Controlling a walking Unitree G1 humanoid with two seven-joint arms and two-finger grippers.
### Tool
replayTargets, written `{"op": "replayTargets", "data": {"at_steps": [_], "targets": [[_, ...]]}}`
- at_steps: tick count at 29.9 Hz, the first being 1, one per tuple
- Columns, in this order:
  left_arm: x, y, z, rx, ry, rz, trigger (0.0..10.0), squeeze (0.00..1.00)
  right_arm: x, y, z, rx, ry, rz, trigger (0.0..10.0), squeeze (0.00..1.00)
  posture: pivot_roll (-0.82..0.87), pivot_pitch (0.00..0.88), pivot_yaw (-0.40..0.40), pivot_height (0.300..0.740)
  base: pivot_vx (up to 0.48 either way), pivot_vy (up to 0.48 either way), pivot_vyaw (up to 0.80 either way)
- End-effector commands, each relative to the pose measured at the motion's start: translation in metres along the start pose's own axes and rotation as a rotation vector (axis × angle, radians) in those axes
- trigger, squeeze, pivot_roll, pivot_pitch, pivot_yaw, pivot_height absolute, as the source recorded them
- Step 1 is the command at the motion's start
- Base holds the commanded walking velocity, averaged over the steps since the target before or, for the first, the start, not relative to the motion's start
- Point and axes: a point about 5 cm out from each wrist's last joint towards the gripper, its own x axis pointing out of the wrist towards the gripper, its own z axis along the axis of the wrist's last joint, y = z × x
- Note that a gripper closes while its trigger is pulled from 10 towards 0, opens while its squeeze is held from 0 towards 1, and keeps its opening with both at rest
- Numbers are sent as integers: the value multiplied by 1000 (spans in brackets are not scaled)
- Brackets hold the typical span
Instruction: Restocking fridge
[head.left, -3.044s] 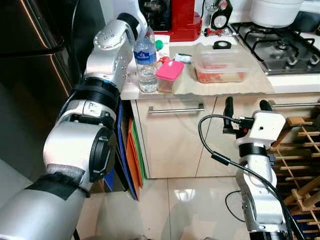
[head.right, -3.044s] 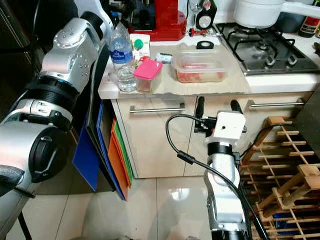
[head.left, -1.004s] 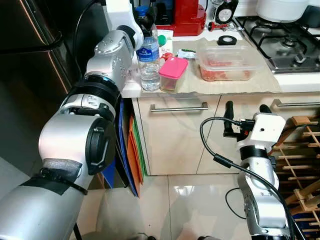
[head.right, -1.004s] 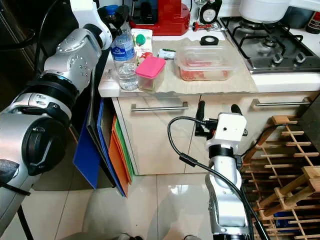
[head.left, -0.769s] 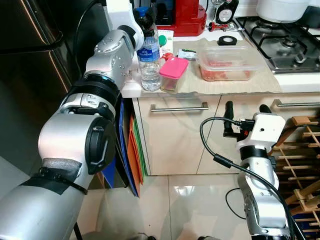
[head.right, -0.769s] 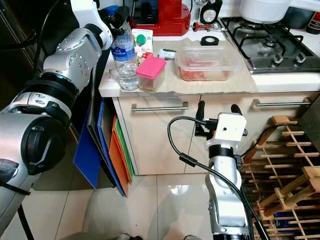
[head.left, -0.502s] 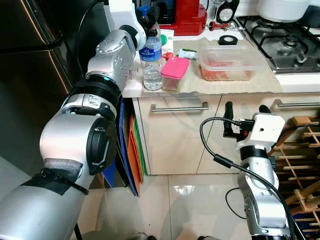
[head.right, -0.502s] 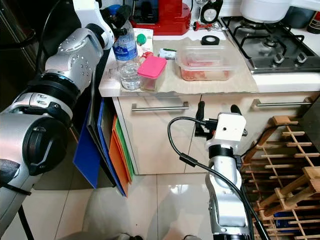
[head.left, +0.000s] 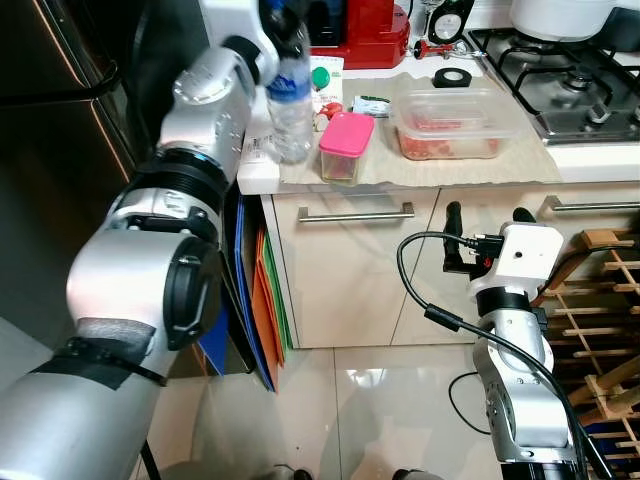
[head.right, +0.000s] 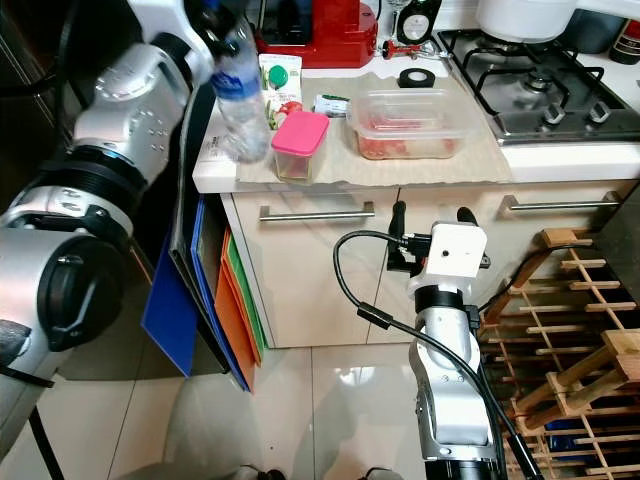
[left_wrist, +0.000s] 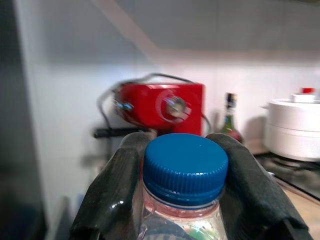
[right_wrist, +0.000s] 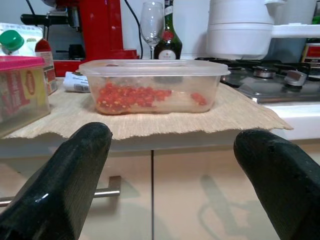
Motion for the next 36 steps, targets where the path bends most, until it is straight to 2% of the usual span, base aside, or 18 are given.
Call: {"op": "replayTargets", "data": {"at_steps": [1,7,10,13,15,16,18,19,22,25,26,27,30,31,35,36], "targets": [[-1,8,19,55,-87,0,10000,0,2,0,-1,10,-4,2,10000,0,-51,28,76,740,0,0,0],[-9,14,17,60,-105,-12,10000,0,4,0,-2,10,-3,5,10000,0,-39,24,72,740,0,0,0],[-32,16,6,49,-108,-81,10000,0,12,-4,0,4,-17,0,10000,0,-3,2,50,740,0,0,0],[-44,13,-1,48,-97,-122,10000,0,17,-8,1,0,-23,-11,10000,0,10,0,43,740,0,0,0],[-57,6,-13,32,-59,-170,10000,0,20,-9,2,-2,-28,-14,10000,0,23,0,34,740,0,0,0],[-57,6,-13,32,-59,-170,10000,0,20,-9,2,-2,-28,-14,10000,0,23,0,34,740,0,0,0],[-72,0,-26,16,-22,-191,10000,0,21,-9,3,-4,-34,-9,10000,0,34,0,25,740,0,0,0],[-72,0,-26,16,-22,-191,10000,0,21,-9,3,-4,-34,-9,10000,0,34,0,25,740,0,0,0],[-100,-7,-39,-6,28,-212,10000,0,21,-10,3,-7,-40,0,10000,0,45,0,18,740,0,0,0],[-133,-20,-56,39,96,-274,10000,0,20,-10,2,-11,-43,4,10000,0,60,0,10,740,0,0,0],[-133,-20,-56,39,96,-274,10000,0,20,-10,2,-11,-43,4,10000,0,60,0,10,740,0,0,0],[-145,-25,-68,54,118,-294,10000,0,19,-10,2,-12,-46,4,10000,0,58,0,10,740,0,0,0],[-160,-19,-92,82,154,-210,10000,0,17,-9,3,-9,-54,-9,10000,0,47,0,13,740,0,0,0],[-160,-19,-92,82,154,-210,10000,0,17,-9,3,-9,-54,-9,10000,0,47,0,13,740,0,0,0],[-175,-16,-125,65,268,-114,10000,0,11,-9,0,3,-44,-32,10000,0,34,0,17,740,0,0,0],[-175,-16,-125,65,268,-114,10000,0,11,-9,0,3,-44,-32,10000,0,34,0,17,740,0,0,0]]}}
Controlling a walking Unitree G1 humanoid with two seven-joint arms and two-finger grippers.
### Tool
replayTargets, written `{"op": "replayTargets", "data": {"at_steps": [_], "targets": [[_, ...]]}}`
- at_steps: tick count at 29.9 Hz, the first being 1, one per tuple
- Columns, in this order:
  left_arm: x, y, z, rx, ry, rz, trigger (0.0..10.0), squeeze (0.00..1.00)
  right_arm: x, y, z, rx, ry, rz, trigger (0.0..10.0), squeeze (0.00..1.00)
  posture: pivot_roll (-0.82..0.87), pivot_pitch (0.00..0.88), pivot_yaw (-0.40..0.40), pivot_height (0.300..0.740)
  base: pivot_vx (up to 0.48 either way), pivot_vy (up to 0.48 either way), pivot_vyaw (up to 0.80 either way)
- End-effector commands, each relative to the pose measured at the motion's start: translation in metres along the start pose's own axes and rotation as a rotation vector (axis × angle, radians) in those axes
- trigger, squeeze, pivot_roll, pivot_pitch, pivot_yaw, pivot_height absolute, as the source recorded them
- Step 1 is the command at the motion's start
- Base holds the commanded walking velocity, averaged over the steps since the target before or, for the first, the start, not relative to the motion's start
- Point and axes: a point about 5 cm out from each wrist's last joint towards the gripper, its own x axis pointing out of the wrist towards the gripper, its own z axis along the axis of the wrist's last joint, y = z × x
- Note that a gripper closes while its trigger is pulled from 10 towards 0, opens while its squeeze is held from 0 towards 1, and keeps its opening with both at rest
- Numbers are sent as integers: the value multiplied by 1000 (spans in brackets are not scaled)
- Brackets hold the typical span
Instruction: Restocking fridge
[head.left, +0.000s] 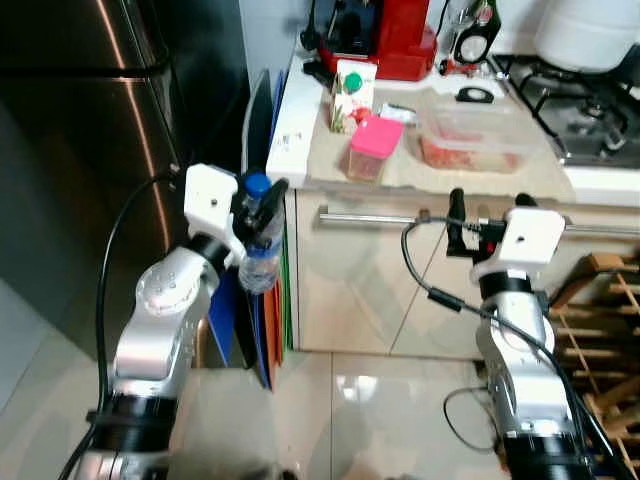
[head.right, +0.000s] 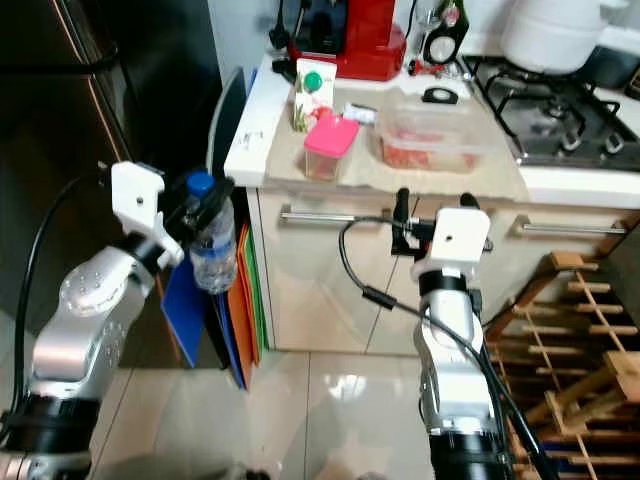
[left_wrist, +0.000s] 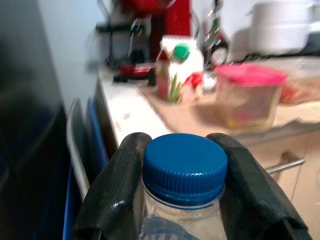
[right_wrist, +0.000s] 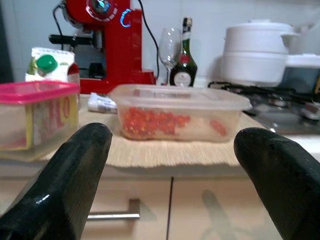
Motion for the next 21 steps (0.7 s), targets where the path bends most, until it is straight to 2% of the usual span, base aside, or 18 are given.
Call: {"op": "replayTargets", "data": {"at_steps": [1,3,4,6,9,10,11,13,18,21], "targets": [[1,-8,-19,-49,76,36,10000,0,-11,0,-10,-3,29,-13,10000,0,26,0,14,740,0,0,0],[1,-10,-23,-69,95,46,10000,0,-14,0,-15,-2,50,-15,10000,0,26,0,14,740,0,0,0],[3,-13,-33,-125,133,51,10000,0,-21,0,-22,2,84,-12,10000,0,11,0,19,740,0,0,0],[4,-15,-37,-149,144,49,10000,0,-24,1,-24,-3,90,-6,10000,0,11,0,19,740,0,0,0],[-1,-21,-46,-153,169,-28,10000,0,-38,-3,-34,-42,152,3,10000,0,-10,0,28,740,0,0,0],[-1,-21,-46,-153,169,-28,10000,0,-38,-3,-34,-42,152,3,10000,0,-10,0,28,740,0,0,0],[-8,-17,-47,-141,165,-34,10000,0,-49,-10,-36,-55,180,4,10000,0,-18,0,30,740,0,0,0],[-10,-13,-44,-132,160,-27,10000,0,-55,-15,-38,-46,194,2,10000,0,-14,0,27,740,0,0,0],[-5,-13,-35,-73,124,-16,10000,0,-56,-18,-38,-20,200,17,10000,0,-7,0,22,740,0,0,0],[-5,-19,-37,-89,128,-23,10000,0,-53,-17,-37,-16,195,29,10000,0,-9,0,20,740,0,0,0]]}}
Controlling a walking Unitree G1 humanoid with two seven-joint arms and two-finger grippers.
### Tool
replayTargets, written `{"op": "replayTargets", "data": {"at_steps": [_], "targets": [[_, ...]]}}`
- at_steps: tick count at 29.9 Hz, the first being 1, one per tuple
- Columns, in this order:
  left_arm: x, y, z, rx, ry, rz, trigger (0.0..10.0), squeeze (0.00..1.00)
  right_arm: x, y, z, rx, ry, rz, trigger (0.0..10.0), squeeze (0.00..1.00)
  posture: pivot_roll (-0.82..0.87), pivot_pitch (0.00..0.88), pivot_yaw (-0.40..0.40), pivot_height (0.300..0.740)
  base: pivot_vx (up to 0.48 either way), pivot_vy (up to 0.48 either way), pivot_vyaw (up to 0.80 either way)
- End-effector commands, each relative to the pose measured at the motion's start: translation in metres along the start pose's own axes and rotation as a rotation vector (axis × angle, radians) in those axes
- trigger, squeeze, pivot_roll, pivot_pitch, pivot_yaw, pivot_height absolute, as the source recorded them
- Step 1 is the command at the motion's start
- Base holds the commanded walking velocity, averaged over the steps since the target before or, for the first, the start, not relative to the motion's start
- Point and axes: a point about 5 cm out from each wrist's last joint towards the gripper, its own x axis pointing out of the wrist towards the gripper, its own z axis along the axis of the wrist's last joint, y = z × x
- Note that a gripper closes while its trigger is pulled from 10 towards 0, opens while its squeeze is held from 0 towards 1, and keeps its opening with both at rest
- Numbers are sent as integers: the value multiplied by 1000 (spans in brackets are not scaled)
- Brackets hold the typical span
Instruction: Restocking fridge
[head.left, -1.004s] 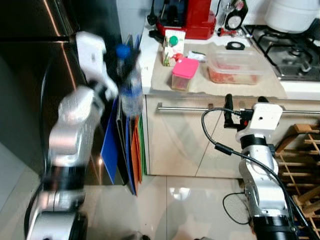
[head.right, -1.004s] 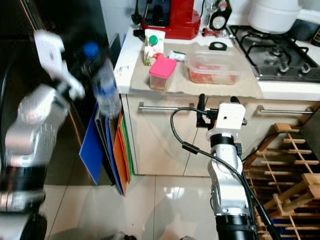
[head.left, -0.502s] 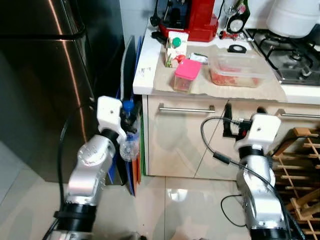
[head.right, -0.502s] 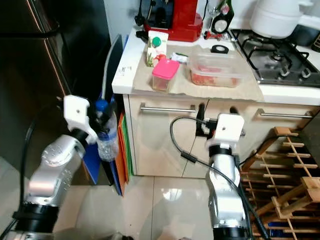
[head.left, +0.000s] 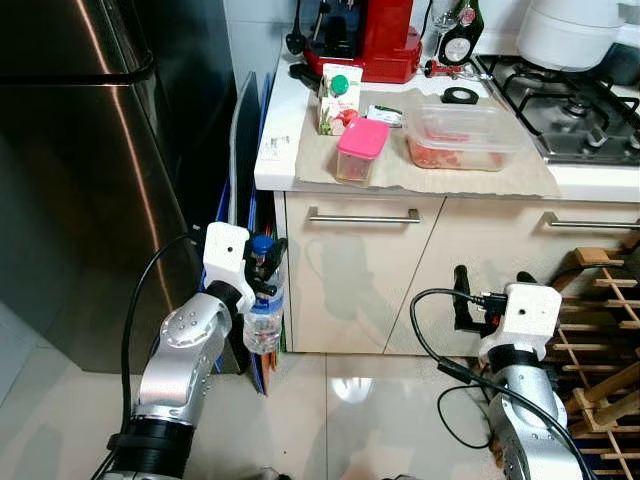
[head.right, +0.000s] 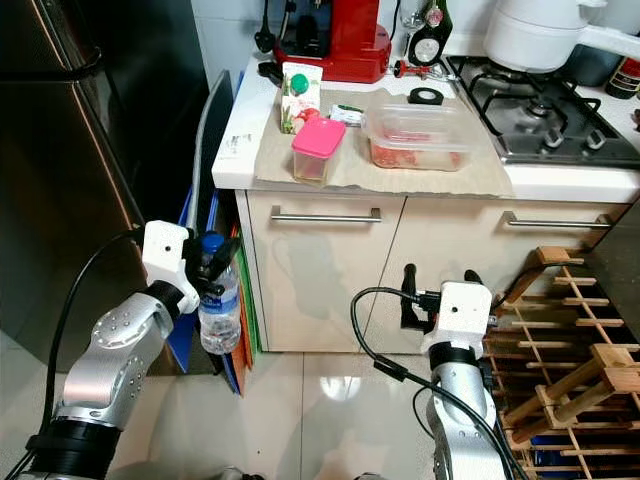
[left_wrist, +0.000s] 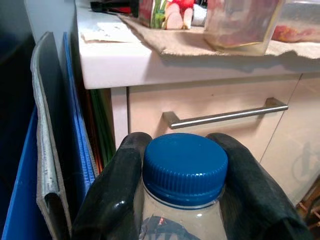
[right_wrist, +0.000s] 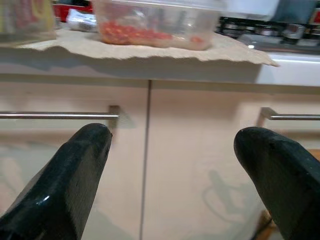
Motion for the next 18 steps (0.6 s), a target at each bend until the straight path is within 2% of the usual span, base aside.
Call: {"op": "replayTargets", "data": {"at_steps": [1,5,7,9,11,14,18], "targets": [[3,-5,12,21,-49,-16,10000,0,3,-1,6,7,-17,5,10000,0,-9,0,20,740,0,0,0],[-8,-5,-3,0,-4,-47,10000,0,9,-1,9,0,-28,13,10000,0,-12,0,13,740,0,0,0],[-20,-7,-14,37,50,-132,10000,0,10,-3,10,-10,-29,19,10000,0,-7,0,7,740,0,0,0],[-24,-6,-17,69,63,-161,10000,0,11,-4,9,-13,-26,22,10000,0,0,0,2,740,0,0,0],[-24,-5,-16,69,57,-156,10000,0,11,-5,9,-13,-25,22,10000,0,0,0,2,740,0,0,0],[-15,-10,-3,57,-13,-100,10000,0,13,-2,9,-10,-27,26,10000,0,-4,0,6,740,0,0,0],[-10,-12,3,51,-33,-82,10000,0,15,2,10,-1,-31,27,10000,0,-9,0,11,740,0,0,0]]}}
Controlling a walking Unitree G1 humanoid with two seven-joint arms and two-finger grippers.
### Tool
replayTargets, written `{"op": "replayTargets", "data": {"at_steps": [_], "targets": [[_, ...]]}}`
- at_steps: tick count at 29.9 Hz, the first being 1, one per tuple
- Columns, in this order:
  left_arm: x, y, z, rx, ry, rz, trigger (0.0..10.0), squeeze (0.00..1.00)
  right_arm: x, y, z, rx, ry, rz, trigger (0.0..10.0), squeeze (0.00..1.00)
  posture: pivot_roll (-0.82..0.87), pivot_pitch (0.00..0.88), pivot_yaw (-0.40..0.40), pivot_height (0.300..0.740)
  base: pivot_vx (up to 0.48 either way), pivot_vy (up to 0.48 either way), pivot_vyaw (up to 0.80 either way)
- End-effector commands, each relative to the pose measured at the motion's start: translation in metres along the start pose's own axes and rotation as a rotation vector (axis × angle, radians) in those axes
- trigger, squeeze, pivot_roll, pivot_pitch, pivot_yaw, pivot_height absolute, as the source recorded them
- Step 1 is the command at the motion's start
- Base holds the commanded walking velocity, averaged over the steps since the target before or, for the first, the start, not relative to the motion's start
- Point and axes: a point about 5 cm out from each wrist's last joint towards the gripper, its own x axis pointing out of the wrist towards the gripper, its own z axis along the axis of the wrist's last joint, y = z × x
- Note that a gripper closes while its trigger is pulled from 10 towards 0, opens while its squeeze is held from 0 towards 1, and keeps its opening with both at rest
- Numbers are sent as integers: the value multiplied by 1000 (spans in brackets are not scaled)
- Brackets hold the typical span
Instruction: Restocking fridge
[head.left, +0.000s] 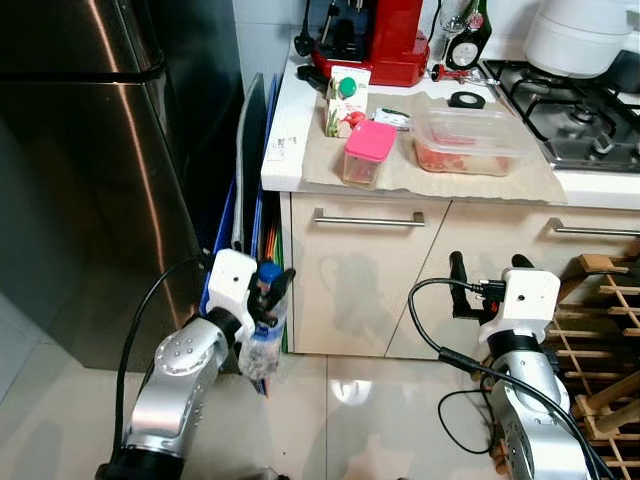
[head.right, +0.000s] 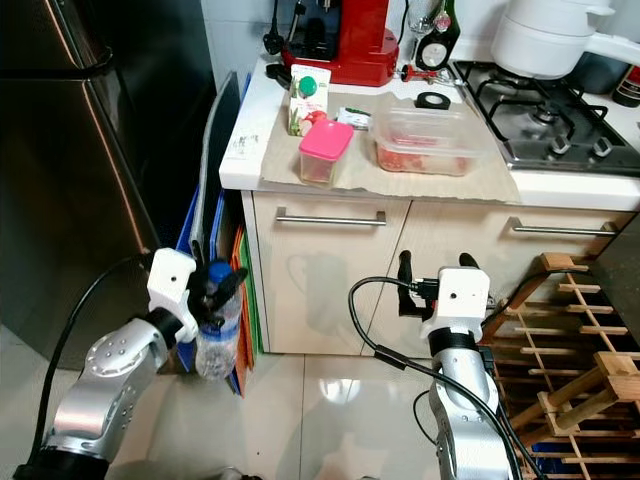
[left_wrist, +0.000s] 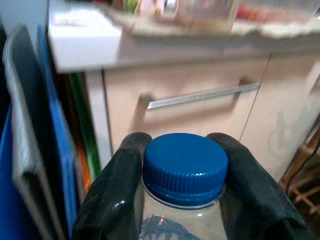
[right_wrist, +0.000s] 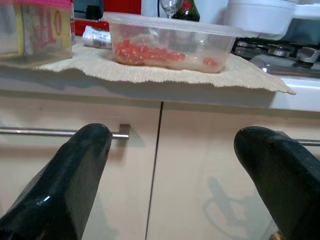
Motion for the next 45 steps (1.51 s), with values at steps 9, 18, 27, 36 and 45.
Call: {"op": "replayTargets", "data": {"at_steps": [9,18,27,36,45], "targets": [[13,0,18,31,-61,27,10000,0,5,3,-2,20,10,-4,10000,0,-7,0,21,740,0,0,0],[25,2,27,39,-84,36,10000,0,10,5,-1,27,1,-9,10000,0,-13,0,30,740,-265,0,0],[30,2,30,44,-95,33,10000,0,12,5,-2,24,1,-12,10000,0,-15,0,34,740,-139,0,0],[32,1,30,49,-101,29,10000,0,12,6,-2,18,-3,-8,10000,0,-17,0,34,740,0,0,0],[35,-1,33,56,-121,8,10000,0,12,8,-4,26,17,0,10000,0,-17,0,37,740,0,0,-453]]}}
